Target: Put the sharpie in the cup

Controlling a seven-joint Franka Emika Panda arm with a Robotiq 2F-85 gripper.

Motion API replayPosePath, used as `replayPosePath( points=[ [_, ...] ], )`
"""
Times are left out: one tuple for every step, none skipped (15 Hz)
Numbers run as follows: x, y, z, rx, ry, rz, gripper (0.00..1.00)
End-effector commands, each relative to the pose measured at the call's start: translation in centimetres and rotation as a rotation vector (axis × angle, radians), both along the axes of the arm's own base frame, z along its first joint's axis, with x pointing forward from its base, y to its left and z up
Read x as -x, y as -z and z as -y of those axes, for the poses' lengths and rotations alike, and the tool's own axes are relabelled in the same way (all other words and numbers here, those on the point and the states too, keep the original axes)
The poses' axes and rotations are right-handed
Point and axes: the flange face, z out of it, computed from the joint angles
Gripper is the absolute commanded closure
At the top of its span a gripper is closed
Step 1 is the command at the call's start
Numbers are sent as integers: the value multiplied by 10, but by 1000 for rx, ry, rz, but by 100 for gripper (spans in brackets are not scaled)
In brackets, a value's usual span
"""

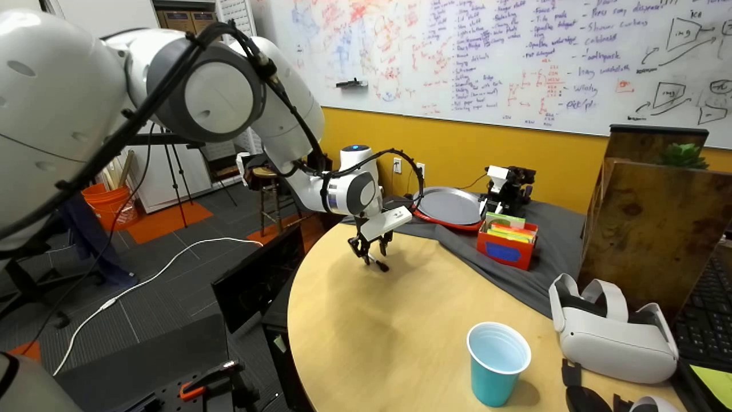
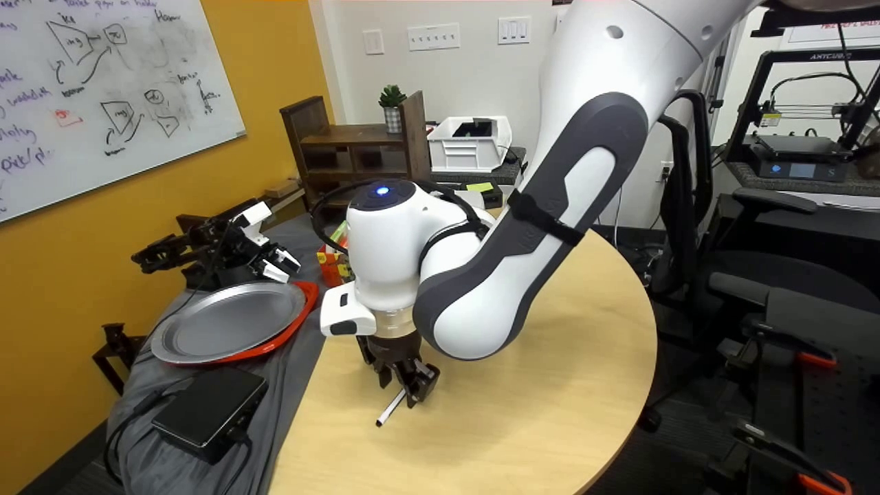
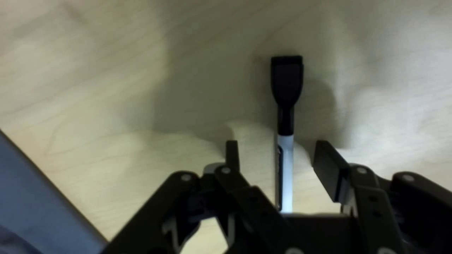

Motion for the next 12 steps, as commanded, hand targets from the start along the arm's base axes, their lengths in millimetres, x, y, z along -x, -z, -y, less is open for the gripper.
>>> replayPosePath(
  points=[
    [-7,-1,-1,8,6,-9,72],
    [-7,-2,-1,7,7,-8,79],
    [-8,-2,-1,7,7,-7,88],
    [-8,-2,-1,8,7,-8,95],
    [-8,-1,-1,8,7,-8,100],
    [-8,-1,-2,9,7,-8,100],
    [-8,-1,-2,8,7,-7,99],
    [-8,-2,-2,7,9,-5,97],
    [-7,-5,-3,11,16,-1,97],
    [-6,-8,-4,16,25,7,97],
    [-4,-13,-4,19,39,14,97],
    [-4,-19,-4,23,53,24,97]
  ],
)
